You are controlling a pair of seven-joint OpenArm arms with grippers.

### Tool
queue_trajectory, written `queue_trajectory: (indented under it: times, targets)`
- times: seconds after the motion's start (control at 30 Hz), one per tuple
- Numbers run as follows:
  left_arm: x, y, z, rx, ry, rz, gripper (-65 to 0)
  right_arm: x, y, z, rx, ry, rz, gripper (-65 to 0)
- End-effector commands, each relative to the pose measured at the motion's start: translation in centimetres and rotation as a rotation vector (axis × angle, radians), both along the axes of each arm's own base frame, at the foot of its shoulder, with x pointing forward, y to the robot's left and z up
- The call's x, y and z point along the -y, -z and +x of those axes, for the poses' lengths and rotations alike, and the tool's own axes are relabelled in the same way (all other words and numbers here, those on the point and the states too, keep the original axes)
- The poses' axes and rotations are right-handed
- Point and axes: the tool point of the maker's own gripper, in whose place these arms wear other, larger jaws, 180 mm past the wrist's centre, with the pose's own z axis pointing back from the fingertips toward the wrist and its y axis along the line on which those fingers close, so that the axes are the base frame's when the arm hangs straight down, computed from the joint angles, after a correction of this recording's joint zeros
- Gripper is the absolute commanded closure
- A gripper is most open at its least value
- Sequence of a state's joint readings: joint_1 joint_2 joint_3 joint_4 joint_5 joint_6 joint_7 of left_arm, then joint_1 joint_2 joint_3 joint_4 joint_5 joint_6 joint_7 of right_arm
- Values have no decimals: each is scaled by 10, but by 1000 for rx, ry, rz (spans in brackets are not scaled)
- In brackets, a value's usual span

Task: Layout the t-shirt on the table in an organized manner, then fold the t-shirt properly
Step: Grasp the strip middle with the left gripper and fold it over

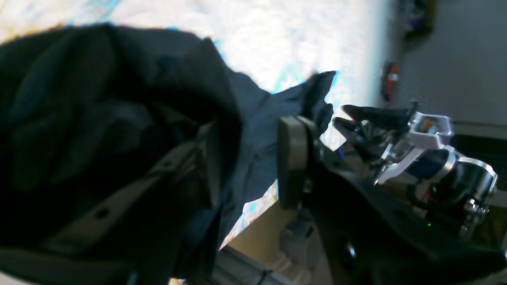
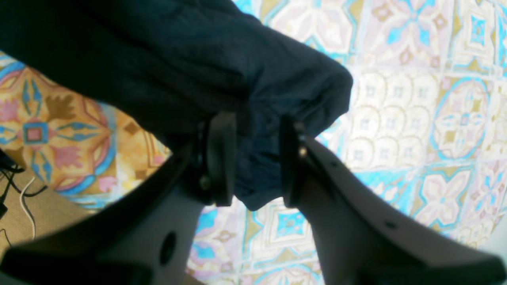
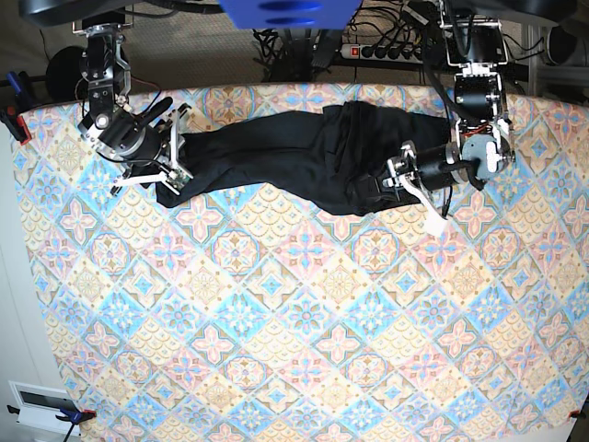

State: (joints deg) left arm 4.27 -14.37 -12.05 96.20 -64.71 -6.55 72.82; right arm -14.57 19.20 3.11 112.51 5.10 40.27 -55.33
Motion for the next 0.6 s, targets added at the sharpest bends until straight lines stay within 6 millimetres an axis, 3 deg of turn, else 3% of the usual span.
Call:
queue_trajectory:
  times: [0.0, 0.1, 0.2, 0.3, 0.47, 0.57]
  targets:
    - [-5, -7, 5, 28, -8, 5, -207, 0, -10, 8, 38, -3, 8, -177]
    - [4, -5, 1, 17, 12, -8, -207, 0, -10, 8, 38, -3, 8, -177]
    - [38, 1, -10, -6, 95, -32, -207, 0, -12, 11, 47, -4, 9, -177]
    - [53, 3, -15, -11, 126, -36, -207, 0, -17, 18, 63, -3, 4, -177]
    - [26, -1, -12, 9, 64, -10, -207, 0, -16, 17, 60, -4, 2, -177]
    - [11, -6, -30, 33, 108, 80, -207, 1, -17, 17, 62, -2, 2, -177]
